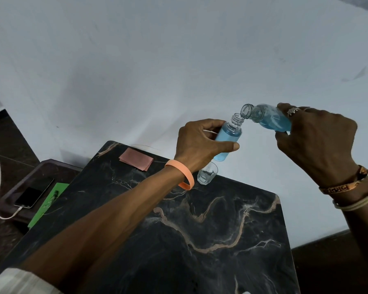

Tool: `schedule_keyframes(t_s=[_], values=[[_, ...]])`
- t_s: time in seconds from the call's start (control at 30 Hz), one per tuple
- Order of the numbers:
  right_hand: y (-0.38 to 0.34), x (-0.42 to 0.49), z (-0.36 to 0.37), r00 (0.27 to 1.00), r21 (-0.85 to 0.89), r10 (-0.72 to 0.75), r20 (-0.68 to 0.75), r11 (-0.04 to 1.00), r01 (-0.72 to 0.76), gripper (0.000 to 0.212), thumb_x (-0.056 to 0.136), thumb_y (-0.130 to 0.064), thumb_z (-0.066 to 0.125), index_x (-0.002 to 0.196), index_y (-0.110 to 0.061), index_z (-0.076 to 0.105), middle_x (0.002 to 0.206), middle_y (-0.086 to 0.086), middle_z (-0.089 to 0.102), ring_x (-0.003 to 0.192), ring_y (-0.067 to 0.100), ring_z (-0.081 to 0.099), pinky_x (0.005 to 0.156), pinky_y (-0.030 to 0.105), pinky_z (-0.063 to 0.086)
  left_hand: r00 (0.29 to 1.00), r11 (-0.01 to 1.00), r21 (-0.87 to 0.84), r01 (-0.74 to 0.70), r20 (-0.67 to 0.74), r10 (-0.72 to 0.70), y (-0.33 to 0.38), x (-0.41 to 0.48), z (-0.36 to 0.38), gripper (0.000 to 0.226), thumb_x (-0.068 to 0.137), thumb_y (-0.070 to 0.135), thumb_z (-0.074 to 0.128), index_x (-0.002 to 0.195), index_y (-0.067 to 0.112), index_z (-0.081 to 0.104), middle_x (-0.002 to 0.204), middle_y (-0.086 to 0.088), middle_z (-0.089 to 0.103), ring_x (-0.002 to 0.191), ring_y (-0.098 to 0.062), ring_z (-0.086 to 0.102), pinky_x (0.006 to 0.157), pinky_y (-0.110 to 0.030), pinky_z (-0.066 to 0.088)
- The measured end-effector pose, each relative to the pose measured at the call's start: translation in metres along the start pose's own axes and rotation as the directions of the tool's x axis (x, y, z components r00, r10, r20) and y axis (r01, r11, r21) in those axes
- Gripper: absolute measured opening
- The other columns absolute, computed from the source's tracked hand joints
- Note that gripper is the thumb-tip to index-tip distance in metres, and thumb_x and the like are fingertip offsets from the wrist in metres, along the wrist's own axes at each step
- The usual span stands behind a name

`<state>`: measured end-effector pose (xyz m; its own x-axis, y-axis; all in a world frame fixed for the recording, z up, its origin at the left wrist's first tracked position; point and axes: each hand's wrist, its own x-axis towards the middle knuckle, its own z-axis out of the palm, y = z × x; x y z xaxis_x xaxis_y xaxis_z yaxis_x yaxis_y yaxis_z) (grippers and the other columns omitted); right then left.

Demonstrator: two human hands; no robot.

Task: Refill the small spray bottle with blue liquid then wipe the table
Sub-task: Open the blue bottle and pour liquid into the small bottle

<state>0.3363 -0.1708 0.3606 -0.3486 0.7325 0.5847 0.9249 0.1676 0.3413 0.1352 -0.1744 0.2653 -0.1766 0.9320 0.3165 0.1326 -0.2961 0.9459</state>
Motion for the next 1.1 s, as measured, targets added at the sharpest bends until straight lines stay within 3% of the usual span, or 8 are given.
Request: schedule_keyframes(t_s=[0.2,0.47,0.63,1.1], values=[[-0.0001,-0.0001,-0.0001,1.0,0.01,0.001,0.0,1.0,-0.001,0.045,0.078,-0.013,0.07,0.123,-0.011,0.068,0.087,0.019,0.072,0.068,0.043,0.063,0.058,0.029,0.023,1.0,1.0,-0.006,-0.003,0.006,0.003,0.0004,0.0003,0.0001,0.049,0.06,0.032,0.093,0.105,0.026,0.074,0.087,0.023,0.07,0.079,0.003,0.07,0.065,-0.012,0.054],[0.0002,-0.0001,0.0008,1.0,0.002,-0.002,0.002,1.0,0.002,0.043,0.077,-0.013,0.071,0.12,-0.012,0.068,0.083,0.018,0.071,0.066,0.042,0.063,0.058,0.029,0.023,1.0,1.0,-0.023,-0.005,0.004,0.005,-0.0006,-0.0002,0.0003,0.049,0.059,0.03,0.094,0.103,0.026,0.075,0.09,0.018,0.073,0.079,0.0,0.071,0.068,-0.016,0.057],[0.0002,0.0001,0.0013,1.0,0.002,0.001,-0.006,1.0,-0.001,0.042,0.077,-0.013,0.071,0.119,-0.013,0.069,0.083,0.018,0.071,0.065,0.042,0.063,0.058,0.029,0.022,1.0,1.0,-0.032,0.0,0.01,0.0,0.0007,-0.0008,0.0007,0.045,0.058,0.029,0.094,0.099,0.03,0.074,0.084,0.024,0.071,0.078,0.0,0.071,0.065,-0.015,0.056],[0.0008,0.0003,0.0021,0.999,0.014,-0.016,-0.035,1.0,0.017,0.042,0.078,-0.013,0.071,0.12,-0.012,0.068,0.083,0.018,0.071,0.065,0.042,0.063,0.058,0.029,0.024,1.0,1.0,-0.029,0.011,-0.006,-0.011,0.0013,-0.0015,-0.0002,0.05,0.057,0.032,0.094,0.103,0.027,0.075,0.094,0.014,0.075,0.081,-0.003,0.072,0.072,-0.024,0.061]])
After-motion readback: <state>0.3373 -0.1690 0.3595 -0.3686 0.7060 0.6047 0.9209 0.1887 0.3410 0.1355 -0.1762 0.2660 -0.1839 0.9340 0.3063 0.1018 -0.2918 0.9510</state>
